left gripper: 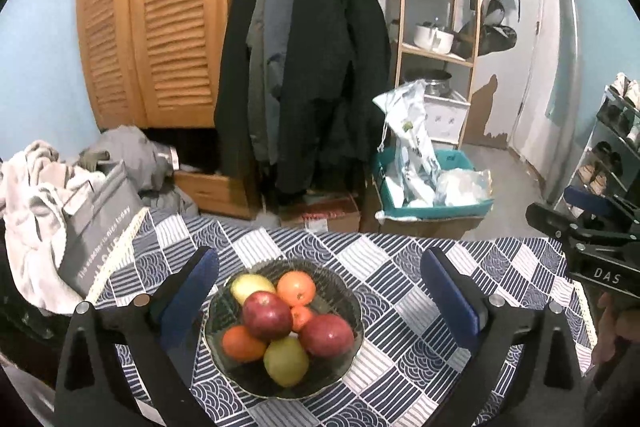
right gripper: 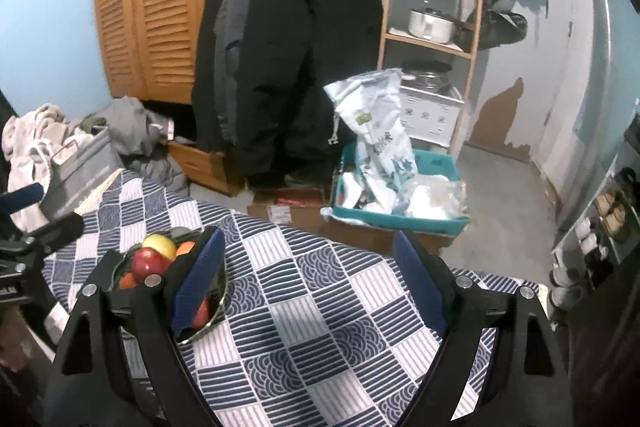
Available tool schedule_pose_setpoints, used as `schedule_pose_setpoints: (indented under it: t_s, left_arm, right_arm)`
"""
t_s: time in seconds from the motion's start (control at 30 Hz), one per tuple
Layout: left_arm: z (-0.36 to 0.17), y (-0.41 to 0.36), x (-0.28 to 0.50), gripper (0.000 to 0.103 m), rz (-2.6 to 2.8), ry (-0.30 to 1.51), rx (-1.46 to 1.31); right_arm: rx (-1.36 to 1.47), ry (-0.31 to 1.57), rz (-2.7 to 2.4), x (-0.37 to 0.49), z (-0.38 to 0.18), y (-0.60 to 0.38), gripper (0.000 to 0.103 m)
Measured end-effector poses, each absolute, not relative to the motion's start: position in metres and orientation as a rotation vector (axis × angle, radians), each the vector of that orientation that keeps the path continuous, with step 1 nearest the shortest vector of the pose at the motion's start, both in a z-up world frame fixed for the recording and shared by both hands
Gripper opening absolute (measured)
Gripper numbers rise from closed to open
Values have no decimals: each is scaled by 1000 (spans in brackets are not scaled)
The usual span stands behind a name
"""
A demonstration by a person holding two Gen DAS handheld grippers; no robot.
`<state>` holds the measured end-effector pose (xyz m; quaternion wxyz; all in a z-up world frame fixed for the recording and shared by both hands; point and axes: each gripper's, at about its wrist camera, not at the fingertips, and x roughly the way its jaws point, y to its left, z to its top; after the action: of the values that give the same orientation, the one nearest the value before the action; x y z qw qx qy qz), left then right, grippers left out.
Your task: Organize fruits
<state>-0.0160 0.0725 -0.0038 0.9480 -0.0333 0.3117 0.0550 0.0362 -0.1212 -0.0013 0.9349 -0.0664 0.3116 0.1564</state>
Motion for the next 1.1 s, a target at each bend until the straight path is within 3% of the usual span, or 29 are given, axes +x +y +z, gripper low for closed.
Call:
schedule_pose_setpoints:
  t_s: [1.1]
  left_arm:
    - [13,68,-18,102,123,563,-103]
  right_arm:
    - [-114,629,280,37,-2,-141,85]
